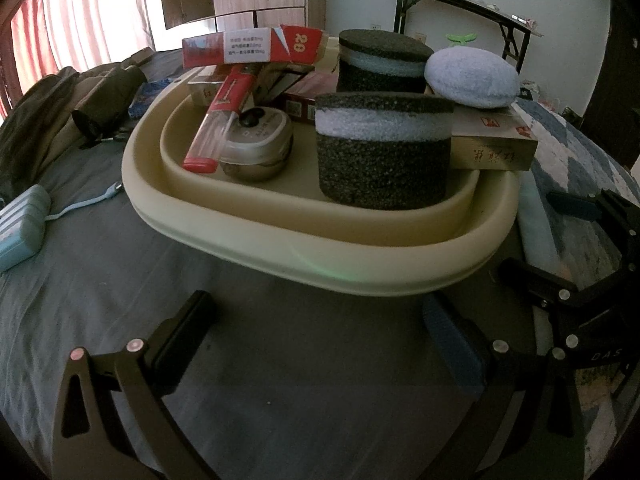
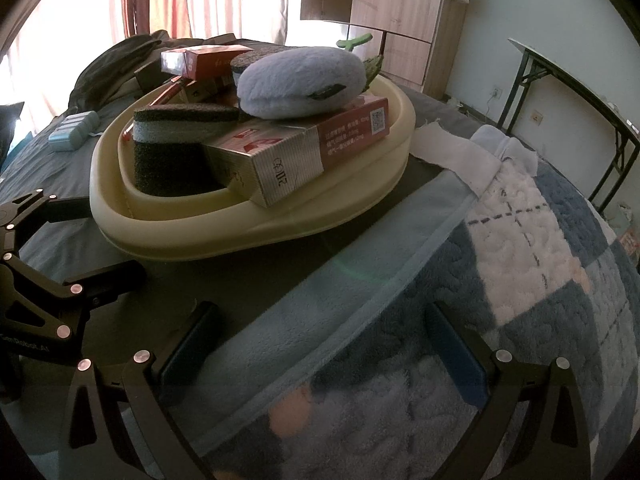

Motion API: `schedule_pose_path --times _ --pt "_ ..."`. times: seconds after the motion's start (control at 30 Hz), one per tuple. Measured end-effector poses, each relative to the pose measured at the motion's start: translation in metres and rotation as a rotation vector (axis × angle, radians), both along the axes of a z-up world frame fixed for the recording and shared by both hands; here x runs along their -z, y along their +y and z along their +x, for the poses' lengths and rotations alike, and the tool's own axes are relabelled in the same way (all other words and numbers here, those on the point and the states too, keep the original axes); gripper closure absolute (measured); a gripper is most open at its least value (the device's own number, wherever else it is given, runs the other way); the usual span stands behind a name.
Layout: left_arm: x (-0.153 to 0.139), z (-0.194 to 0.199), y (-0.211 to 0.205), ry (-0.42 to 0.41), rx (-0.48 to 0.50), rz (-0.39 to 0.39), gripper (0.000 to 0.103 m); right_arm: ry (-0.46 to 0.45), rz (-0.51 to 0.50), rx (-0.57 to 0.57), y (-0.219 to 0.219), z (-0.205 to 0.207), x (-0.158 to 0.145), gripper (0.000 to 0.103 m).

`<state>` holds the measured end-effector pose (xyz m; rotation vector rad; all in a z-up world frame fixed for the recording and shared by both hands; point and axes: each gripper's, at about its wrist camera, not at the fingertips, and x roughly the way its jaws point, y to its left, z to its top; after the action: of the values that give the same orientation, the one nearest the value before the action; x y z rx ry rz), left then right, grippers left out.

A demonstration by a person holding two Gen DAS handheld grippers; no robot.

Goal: Organize rigid objects

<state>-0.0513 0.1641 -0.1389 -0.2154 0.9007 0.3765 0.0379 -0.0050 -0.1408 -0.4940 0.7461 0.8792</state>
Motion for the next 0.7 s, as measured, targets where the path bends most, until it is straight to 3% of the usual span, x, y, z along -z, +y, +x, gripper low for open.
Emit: schedule_pose_path --times 0.7 --pt "0.0003 -0.0003 -0.0004 0.000 0.000 0.000 0.000 0.000 0.000 0.000 -0.0008 0.0010 -0.0007 0.000"
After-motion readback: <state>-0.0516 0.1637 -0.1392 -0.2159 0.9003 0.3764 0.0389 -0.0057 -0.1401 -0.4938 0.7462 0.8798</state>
